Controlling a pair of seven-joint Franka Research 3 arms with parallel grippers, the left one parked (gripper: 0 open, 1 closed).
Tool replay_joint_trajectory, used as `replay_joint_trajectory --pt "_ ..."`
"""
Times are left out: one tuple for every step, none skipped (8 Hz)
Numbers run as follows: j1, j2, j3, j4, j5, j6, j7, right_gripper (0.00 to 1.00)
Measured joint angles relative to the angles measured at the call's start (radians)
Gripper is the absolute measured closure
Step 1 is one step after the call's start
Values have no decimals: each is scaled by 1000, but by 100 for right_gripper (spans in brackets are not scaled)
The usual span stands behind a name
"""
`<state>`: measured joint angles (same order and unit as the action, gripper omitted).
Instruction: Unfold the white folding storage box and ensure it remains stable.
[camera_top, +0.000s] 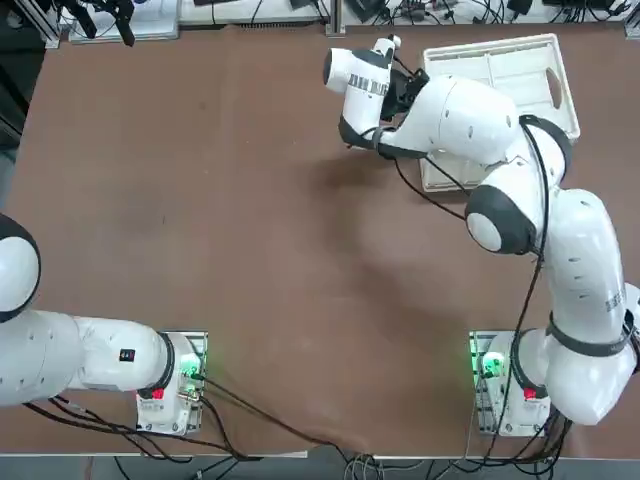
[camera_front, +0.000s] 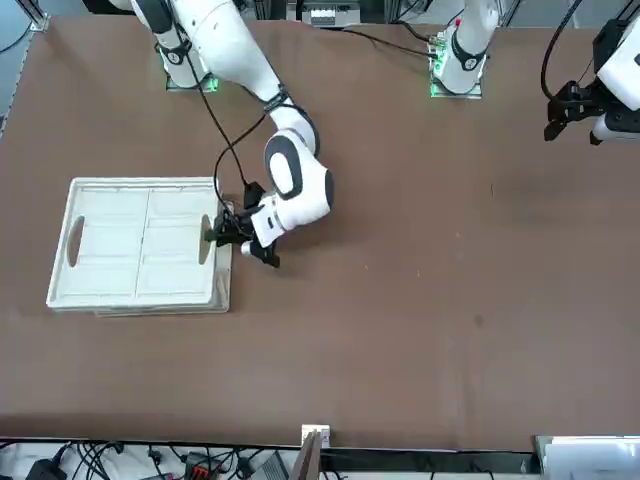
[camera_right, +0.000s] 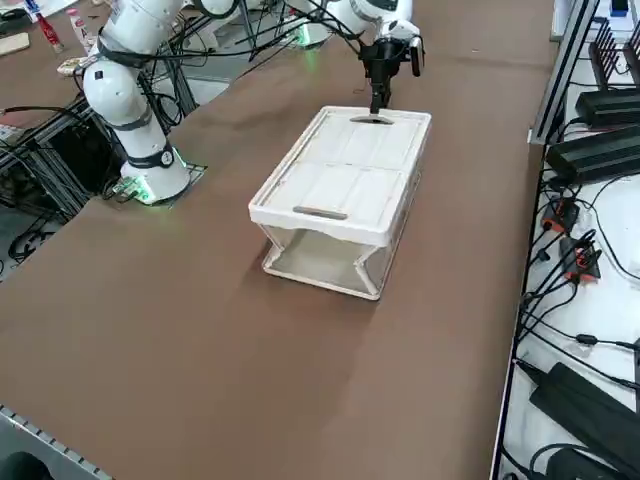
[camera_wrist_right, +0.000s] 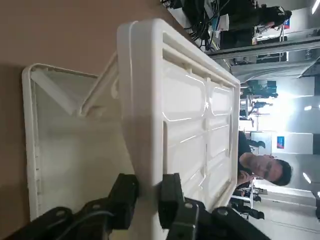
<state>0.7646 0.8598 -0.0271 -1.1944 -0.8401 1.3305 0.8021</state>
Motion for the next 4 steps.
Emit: replay_joint_trajectory --pt "0 -8 0 0 5 -6 -9 73" --pt "-1 -16 0 2 10 -10 -24 73" --pt "-4 -23 -1 6 18 -13 -39 73" --pt "-6 -31 -2 7 26 -14 -49 73"
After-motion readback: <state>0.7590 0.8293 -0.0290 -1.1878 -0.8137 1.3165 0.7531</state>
